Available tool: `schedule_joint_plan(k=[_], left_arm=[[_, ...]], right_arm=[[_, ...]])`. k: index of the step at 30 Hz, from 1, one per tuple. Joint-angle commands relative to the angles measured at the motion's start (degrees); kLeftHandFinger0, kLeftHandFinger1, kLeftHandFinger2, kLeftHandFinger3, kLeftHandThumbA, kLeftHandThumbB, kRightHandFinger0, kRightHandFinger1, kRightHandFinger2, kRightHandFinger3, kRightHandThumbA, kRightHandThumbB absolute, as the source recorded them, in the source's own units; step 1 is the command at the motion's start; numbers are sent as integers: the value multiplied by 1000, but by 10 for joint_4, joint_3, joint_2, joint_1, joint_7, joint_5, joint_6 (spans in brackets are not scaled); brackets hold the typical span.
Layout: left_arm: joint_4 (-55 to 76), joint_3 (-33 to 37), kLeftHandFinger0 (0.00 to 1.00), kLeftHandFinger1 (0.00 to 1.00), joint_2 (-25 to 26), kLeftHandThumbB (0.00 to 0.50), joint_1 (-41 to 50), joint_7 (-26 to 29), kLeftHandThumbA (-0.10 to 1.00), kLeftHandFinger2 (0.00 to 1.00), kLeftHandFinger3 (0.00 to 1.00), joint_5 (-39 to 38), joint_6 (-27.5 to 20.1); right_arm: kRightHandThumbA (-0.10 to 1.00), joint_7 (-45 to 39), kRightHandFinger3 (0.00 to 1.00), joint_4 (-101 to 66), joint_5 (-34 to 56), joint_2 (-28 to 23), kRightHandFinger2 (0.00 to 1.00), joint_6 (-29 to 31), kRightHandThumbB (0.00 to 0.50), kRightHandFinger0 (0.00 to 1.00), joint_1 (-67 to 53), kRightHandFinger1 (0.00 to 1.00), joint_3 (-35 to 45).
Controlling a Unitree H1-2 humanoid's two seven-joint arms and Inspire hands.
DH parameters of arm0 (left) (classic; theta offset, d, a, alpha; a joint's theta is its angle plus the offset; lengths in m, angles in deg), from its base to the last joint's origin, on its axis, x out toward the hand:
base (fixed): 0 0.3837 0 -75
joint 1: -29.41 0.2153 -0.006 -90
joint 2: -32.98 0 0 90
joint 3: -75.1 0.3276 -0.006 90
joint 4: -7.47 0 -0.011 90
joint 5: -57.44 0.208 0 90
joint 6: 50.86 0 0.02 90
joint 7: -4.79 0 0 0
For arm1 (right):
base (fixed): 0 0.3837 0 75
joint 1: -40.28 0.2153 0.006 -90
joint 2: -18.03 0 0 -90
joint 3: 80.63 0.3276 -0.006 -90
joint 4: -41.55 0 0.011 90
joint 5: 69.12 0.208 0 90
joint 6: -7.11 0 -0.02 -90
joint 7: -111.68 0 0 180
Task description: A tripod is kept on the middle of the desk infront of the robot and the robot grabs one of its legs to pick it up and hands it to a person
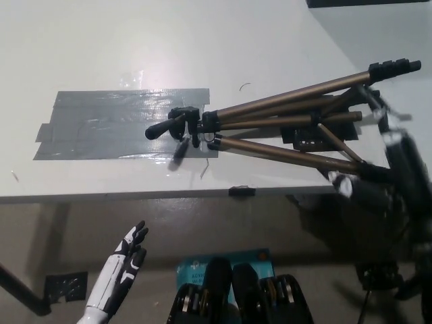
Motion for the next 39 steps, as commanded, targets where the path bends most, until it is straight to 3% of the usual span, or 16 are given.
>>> schedule_joint_plan(k=[1, 6, 9, 15, 31, 36, 37, 38, 39], left_arm=[[5, 0, 1000, 1000, 0, 188, -4, 9, 1000, 1000, 1000, 16, -21], [-1, 0, 1000, 1000, -1, 193, -10, 9, 1000, 1000, 1000, 16, -21], [0, -1, 1000, 1000, 2, 194, -7, 7, 1000, 1000, 1000, 17, -13], [3, -3, 1000, 1000, 2, 188, -10, 3, 1000, 1000, 1000, 16, -3], [16, -3, 1000, 1000, 4, 180, -22, -2, 1000, 1000, 1000, 24, 15], [18, -2, 1000, 1000, 5, 177, -24, -3, 1000, 1000, 1000, 26, 18], [19, -2, 1000, 1000, 5, 170, -25, -7, 1000, 1000, 1000, 23, 22], [20, -2, 1000, 1000, 5, 169, -26, -9, 1000, 1000, 1000, 21, 24], [22, 0, 1000, 1000, 6, 173, -26, -12, 1000, 1000, 1000, 21, 26]], right_arm=[[844, -21, 1000, 82, -200, -39, 1000, -74, 456, 1000, 159, 1000, -44], [907, -26, 1000, 186, -228, -53, 1000, -85, 489, 1000, 231, 1000, -86], [1000, -50, 1000, 242, -248, -54, 1000, -108, 500, 1000, 269, 1000, -121], [1000, -61, 1000, 295, -257, -53, 1000, -131, 500, 1000, 305, 1000, -155], [989, 6, 1000, 440, -306, -38, 1000, -116, 498, 1000, 367, 1000, -231], [868, 51, 1000, 492, -331, -39, 1000, -111, 490, 1000, 379, 1000, -253], [710, 90, 1000, 517, -344, -37, 1000, -115, 442, 1000, 383, 1000, -262], [664, 105, 1000, 526, -349, -36, 1000, -118, 444, 1000, 385, 1000, -265], [583, 159, 1000, 548, -364, -35, 1000, -115, 345, 1000, 389, 1000, -272]])
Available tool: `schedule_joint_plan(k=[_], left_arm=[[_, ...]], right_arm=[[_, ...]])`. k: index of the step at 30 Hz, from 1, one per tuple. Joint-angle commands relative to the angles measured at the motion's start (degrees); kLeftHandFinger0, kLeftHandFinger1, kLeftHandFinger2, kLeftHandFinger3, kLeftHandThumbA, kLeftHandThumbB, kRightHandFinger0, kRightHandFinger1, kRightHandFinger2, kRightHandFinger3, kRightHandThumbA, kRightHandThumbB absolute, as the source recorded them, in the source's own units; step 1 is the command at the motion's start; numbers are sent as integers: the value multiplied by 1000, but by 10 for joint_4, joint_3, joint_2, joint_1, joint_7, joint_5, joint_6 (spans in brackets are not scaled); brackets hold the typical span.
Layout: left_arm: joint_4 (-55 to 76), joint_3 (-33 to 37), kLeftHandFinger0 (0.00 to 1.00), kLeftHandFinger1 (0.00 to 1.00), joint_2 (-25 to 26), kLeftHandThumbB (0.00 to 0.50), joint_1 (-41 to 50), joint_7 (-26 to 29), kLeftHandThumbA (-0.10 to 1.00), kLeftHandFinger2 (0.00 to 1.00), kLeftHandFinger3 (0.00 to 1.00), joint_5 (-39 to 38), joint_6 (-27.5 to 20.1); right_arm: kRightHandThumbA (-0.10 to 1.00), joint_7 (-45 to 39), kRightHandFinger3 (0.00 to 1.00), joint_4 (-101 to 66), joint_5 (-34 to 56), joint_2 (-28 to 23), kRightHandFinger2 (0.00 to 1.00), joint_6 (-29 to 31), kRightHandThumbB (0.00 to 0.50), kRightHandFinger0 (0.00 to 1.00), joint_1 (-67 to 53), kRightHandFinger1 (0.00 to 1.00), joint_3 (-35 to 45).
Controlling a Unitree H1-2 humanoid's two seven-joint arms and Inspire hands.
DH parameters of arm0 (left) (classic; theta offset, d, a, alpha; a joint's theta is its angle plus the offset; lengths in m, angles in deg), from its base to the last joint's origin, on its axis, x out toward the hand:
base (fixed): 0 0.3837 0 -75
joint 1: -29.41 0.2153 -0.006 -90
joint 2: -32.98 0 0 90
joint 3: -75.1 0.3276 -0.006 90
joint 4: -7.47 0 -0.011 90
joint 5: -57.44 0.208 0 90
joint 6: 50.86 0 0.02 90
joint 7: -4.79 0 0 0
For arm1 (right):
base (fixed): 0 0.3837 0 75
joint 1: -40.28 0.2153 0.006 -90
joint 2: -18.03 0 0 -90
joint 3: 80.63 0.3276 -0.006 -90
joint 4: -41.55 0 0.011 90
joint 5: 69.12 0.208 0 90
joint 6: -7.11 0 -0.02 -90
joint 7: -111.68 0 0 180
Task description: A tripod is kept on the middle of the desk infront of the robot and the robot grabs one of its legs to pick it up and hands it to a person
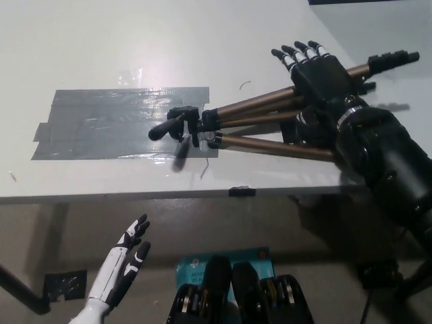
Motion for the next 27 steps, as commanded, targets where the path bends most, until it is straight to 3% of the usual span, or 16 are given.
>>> schedule_joint_plan(k=[1, 2, 3, 4, 5, 6, 7, 8, 9, 10, 12, 14, 16, 20, 22, 27], left_arm=[[21, 2, 1000, 1000, 7, 173, -7, -12, 1000, 1000, 1000, 0, 12], [21, 2, 1000, 1000, 7, 173, -8, -13, 1000, 1000, 1000, 0, 13], [21, 3, 1000, 1000, 7, 181, -7, -14, 1000, 1000, 1000, 0, 16], [21, 6, 1000, 1000, 8, 174, -8, -16, 1000, 1000, 1000, 2, 15], [21, 7, 1000, 1000, 9, 159, -11, -17, 1000, 1000, 1000, 2, 14], [21, 7, 1000, 1000, 10, 158, -12, -17, 1000, 1000, 1000, 2, 13], [19, 7, 1000, 1000, 9, 149, -12, -15, 1000, 1000, 1000, 3, 10], [16, 8, 1000, 1000, 9, 141, -16, -15, 1000, 1000, 1000, 3, 9], [16, 8, 1000, 1000, 9, 141, -16, -15, 1000, 1000, 1000, 3, 9], [19, 9, 1000, 1000, 9, 149, -16, -16, 1000, 1000, 1000, 4, 14], [19, 9, 1000, 1000, 9, 159, -18, -18, 1000, 1000, 1000, 3, 16], [21, 12, 1000, 1000, 11, 139, -18, -20, 1000, 1000, 1000, 6, 17], [21, 14, 1000, 1000, 14, 130, -21, -22, 1000, 1000, 1000, 8, 15], [15, 15, 1000, 1000, 14, 135, -29, -25, 1000, 1000, 1000, 1, 11], [13, 14, 1000, 1000, 14, 137, -35, -25, 1000, 1000, 1000, -2, 9], [10, 14, 1000, 1000, 14, 118, -33, -27, 1000, 1000, 1000, -3, 7]], right_arm=[[568, 197, 1000, 71, -72, 3, 1000, 3, 341, 1000, 49, 1000, -23], [568, 207, 1000, 76, -72, 3, 1000, 4, 341, 1000, 50, 1000, -25], [516, 238, 1000, 80, -78, 3, 847, 6, 316, 964, 50, 868, -27], [414, 269, 774, 80, -80, 1, 623, 19, 254, 673, 51, 630, -28], [79, 295, 539, 81, -80, -1, 350, 32, 215, 266, 54, 299, -28], [12, 305, 487, 80, -81, -2, 308, 37, 209, 190, 54, 235, -30], [-78, 315, 383, 75, -77, -2, 214, 45, 233, 38, 52, 60, -28], [-99, 323, 311, 71, -73, -2, 164, 56, 272, 2, 53, 2, -26], [-100, 330, 205, 69, -74, -2, 207, 59, 279, 0, 52, 1, -28], [-100, 334, 138, 69, -74, -1, 369, 63, 293, 0, 52, 65, -30], [-100, 342, 130, 75, -70, 1, 515, 70, 307, 0, 53, 133, -28], [-100, 344, 204, 78, -73, 0, 584, 69, 341, 0, 50, 194, -32], [-100, 350, 211, 88, -68, -1, 578, 79, 320, 0, 51, 187, -31], [-100, 357, 350, 91, -63, -5, 724, 86, 283, 0, 56, 291, -29], [-100, 364, 384, 97, -61, -7, 714, 94, 276, 0, 64, 286, -29], [-100, 391, 658, 100, -47, -2, 792, 118, 262, 0, 64, 353, -19]])
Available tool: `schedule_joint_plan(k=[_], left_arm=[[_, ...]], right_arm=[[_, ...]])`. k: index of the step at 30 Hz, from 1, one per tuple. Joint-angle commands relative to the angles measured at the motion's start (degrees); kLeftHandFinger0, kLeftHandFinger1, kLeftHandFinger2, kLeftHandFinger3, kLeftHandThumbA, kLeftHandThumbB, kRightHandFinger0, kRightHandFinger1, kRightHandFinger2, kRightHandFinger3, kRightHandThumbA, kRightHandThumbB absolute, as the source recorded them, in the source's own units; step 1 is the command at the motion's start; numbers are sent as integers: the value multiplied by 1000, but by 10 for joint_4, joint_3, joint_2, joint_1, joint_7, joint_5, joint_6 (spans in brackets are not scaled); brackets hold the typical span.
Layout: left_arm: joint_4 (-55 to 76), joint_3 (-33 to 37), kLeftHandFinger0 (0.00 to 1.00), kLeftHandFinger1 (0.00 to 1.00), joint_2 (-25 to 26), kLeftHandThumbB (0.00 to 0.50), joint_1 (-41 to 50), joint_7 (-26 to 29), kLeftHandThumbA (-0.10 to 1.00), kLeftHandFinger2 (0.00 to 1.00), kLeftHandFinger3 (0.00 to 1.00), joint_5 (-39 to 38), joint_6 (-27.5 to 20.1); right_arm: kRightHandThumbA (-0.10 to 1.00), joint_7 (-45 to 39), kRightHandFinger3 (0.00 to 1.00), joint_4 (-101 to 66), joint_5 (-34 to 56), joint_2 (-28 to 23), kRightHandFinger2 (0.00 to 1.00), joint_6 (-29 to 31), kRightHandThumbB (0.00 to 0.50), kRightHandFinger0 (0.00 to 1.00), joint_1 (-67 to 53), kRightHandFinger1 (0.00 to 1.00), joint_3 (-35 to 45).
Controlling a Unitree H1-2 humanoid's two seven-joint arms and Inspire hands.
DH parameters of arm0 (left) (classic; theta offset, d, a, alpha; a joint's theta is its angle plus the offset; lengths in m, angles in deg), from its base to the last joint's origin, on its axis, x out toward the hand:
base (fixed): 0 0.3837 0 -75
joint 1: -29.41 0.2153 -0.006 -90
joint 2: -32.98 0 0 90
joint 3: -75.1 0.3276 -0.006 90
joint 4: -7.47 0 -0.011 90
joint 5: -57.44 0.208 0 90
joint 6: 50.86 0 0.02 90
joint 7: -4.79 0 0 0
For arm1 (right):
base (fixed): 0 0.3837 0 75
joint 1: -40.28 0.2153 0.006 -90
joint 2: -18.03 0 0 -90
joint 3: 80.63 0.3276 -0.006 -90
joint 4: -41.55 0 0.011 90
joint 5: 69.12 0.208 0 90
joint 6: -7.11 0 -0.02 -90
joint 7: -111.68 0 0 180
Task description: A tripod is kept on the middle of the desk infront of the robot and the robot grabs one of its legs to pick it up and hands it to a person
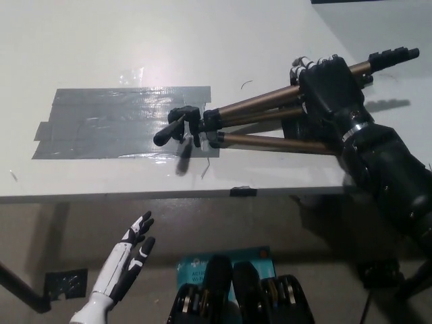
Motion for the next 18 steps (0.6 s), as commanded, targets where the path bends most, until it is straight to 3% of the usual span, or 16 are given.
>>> schedule_joint_plan(k=[1, 3, 5, 10, 14, 18], left_arm=[[11, 7, 1000, 1000, 13, 117, -15, -19, 1000, 1000, 1000, -2, -9], [12, 8, 1000, 1000, 13, 112, -15, -21, 1000, 1000, 1000, 0, -4], [14, 7, 1000, 1000, 13, 106, -15, -21, 1000, 1000, 1000, -2, -5], [13, 6, 1000, 1000, 11, 117, -18, -25, 1000, 1000, 1000, -6, -2], [20, 6, 1000, 1000, 9, 109, -13, -29, 1000, 1000, 1000, -6, 4], [19, 5, 1000, 1000, 7, 100, -12, -30, 1000, 1000, 1000, -11, -2]], right_arm=[[-100, 156, 691, -7, -7, -2, 791, 64, 257, 0, 66, 351, 12], [-100, 172, 768, -16, 1, 4, 793, 73, 252, 0, 65, 366, 21], [-100, 173, 776, -27, 3, 7, 794, 71, 247, 0, 65, 390, 25], [-100, 139, 937, -109, 14, 24, 796, 77, 184, 0, 58, 442, 37], [-100, 130, 945, -142, 14, 39, 784, 78, 209, 0, 55, 403, 44], [-100, 108, 947, -157, 9, 48, 747, 70, 196, 0, 61, 343, 54]])
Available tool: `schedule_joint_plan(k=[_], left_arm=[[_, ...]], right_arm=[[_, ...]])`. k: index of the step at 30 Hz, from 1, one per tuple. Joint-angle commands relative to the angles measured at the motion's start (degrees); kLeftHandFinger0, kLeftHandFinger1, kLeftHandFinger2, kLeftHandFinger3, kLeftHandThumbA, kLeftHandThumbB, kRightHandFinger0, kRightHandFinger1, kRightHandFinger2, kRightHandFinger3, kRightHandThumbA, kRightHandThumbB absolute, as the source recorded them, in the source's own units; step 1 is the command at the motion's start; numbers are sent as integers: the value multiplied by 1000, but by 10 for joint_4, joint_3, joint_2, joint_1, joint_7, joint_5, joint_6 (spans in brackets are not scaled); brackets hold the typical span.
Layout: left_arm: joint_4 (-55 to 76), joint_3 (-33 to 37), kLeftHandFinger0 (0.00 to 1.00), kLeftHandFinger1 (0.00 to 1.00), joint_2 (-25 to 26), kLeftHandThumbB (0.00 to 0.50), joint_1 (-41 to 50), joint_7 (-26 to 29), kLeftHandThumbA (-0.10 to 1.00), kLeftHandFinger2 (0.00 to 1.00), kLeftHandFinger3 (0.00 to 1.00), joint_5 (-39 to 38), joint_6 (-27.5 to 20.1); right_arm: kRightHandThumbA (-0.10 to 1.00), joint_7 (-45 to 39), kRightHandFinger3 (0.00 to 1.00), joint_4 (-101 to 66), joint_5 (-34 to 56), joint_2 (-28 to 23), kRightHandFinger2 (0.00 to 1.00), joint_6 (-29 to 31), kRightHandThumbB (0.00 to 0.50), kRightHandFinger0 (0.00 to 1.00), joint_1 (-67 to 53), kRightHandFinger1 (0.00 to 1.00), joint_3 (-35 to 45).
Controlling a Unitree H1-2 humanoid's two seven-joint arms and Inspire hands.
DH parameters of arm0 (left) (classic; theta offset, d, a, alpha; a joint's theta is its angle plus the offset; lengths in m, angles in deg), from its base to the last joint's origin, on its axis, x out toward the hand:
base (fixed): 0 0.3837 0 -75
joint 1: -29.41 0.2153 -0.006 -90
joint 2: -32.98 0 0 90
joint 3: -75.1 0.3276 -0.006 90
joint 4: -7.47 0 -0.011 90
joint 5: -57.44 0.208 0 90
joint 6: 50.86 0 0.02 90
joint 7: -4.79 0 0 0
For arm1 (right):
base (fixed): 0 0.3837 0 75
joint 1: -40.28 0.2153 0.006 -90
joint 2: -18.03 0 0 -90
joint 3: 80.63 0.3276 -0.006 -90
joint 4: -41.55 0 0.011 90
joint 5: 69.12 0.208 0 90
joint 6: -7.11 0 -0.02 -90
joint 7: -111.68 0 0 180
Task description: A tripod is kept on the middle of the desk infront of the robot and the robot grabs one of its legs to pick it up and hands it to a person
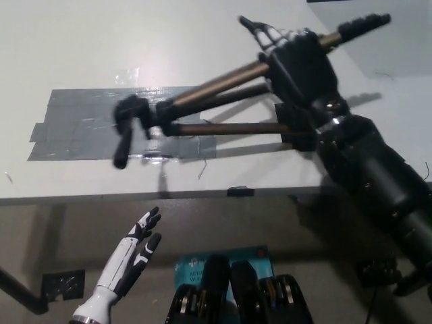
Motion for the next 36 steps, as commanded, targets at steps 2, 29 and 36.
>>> schedule_joint_plan(k=[2, 29, 36], left_arm=[[17, 1, 1000, 1000, 5, 102, -3, -7, 1000, 1000, 1000, -7, -7], [29, 6, 1000, 1000, 6, 101, -25, -16, 1000, 1000, 1000, 2, 8], [30, 8, 1000, 1000, 9, 104, -35, -17, 1000, 1000, 1000, 7, 14]], right_arm=[[-100, 31, 942, -39, 0, 8, 735, 2, 197, 0, 63, 333, 26], [-100, 3, 671, 104, -18, 17, 665, 4, 223, 0, 129, 199, -1], [-100, 30, 669, 190, -17, 38, 710, 9, 221, 0, 152, 257, -16]])
